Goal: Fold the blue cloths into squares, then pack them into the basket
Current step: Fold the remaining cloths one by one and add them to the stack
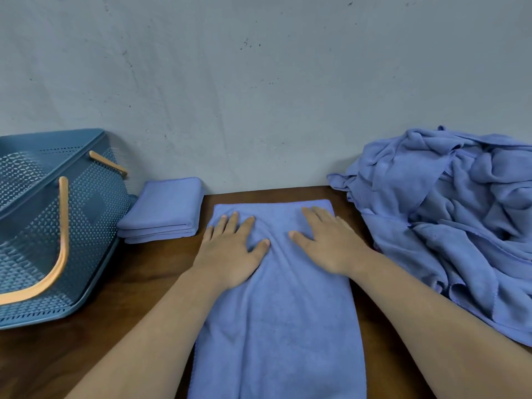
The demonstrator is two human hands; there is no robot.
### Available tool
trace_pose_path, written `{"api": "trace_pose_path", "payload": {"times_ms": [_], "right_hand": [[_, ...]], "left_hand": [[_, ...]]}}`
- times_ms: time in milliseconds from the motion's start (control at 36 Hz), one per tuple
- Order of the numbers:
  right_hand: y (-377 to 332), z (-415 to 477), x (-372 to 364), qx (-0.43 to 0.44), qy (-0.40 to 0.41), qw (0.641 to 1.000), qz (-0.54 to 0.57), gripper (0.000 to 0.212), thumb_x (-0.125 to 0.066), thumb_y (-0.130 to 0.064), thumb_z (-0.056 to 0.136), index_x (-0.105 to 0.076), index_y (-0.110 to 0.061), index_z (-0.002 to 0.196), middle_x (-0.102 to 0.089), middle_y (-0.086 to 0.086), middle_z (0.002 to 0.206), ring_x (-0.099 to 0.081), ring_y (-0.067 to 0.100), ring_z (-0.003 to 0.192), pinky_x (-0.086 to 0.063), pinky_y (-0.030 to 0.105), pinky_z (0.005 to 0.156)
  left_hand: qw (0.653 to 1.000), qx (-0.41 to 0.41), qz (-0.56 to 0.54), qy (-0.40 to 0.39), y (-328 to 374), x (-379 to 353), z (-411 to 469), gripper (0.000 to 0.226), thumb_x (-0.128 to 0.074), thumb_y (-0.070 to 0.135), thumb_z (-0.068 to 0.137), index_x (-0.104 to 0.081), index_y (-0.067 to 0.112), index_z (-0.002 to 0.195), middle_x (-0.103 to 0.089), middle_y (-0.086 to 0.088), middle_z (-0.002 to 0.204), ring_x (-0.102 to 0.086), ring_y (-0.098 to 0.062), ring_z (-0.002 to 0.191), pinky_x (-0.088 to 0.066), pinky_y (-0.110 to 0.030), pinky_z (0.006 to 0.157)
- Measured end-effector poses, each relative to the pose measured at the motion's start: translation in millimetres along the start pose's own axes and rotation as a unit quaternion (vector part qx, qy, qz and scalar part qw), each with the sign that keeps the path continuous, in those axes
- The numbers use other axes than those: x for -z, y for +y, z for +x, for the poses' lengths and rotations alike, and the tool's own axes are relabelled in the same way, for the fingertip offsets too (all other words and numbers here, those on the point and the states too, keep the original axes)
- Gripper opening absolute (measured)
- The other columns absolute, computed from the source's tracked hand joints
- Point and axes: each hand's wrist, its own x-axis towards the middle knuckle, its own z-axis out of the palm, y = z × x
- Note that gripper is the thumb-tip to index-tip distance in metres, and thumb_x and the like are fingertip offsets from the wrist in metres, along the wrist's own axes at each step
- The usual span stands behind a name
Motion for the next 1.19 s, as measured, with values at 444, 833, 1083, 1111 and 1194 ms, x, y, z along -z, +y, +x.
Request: {"api": "trace_pose_path", "payload": {"times_ms": [444,833,1083,1111,1194], "right_hand": [[33.5,40.4,16.4,-0.013,-0.018,1.000,-0.005,0.090,-0.033,-0.087,0.090,-0.018,-0.042,0.167,-0.002,-0.008,0.177,0.005,0.012,0.162,-0.002,0.048,0.131],[46.5,61.4,9.4,-0.001,0.068,0.996,0.064,0.065,-0.037,-0.069,0.103,-0.041,-0.036,0.159,-0.032,-0.010,0.169,-0.025,0.011,0.157,-0.022,0.044,0.129],[23.4,-22.9,12.2,0.064,0.169,0.941,0.287,0.017,-0.067,-0.023,0.104,-0.075,-0.026,0.118,-0.068,-0.017,0.128,-0.057,-0.008,0.123,-0.037,0.006,0.099],[20.8,-36.9,14.3,0.069,0.164,0.937,0.300,0.016,-0.069,-0.021,0.102,-0.075,-0.026,0.116,-0.069,-0.015,0.126,-0.060,-0.005,0.121,-0.039,0.009,0.097],[18.3,-80.9,19.4,0.078,0.121,0.937,0.318,0.013,-0.071,-0.020,0.101,-0.076,-0.028,0.110,-0.071,-0.010,0.120,-0.066,0.011,0.112,-0.050,0.029,0.095]], "left_hand": [[0.999,0.025,-0.016,0.036,0.2,16.0,37.7,0.087,-0.027,0.080,0.098,-0.013,0.031,0.169,-0.001,-0.005,0.178,0.005,-0.022,0.164,-0.001,-0.043,0.132],[0.998,0.033,-0.043,0.038,-20.3,0.5,71.9,0.084,-0.030,0.072,0.102,-0.018,0.022,0.168,-0.007,-0.008,0.177,0.000,-0.023,0.164,-0.006,-0.044,0.132],[0.953,-0.072,-0.153,0.250,-18.6,11.9,50.2,0.024,-0.047,0.035,0.109,-0.067,0.024,0.112,-0.066,0.003,0.107,-0.060,-0.025,0.105,-0.049,-0.045,0.091],[0.947,-0.088,-0.166,0.260,-17.7,13.3,43.4,0.021,-0.048,0.033,0.108,-0.067,0.025,0.107,-0.065,0.007,0.102,-0.059,-0.022,0.101,-0.050,-0.046,0.090],[0.938,-0.130,-0.196,0.253,-16.7,12.5,14.1,0.017,-0.050,0.033,0.106,-0.065,0.029,0.098,-0.063,0.015,0.096,-0.058,-0.015,0.095,-0.050,-0.047,0.089]]}}
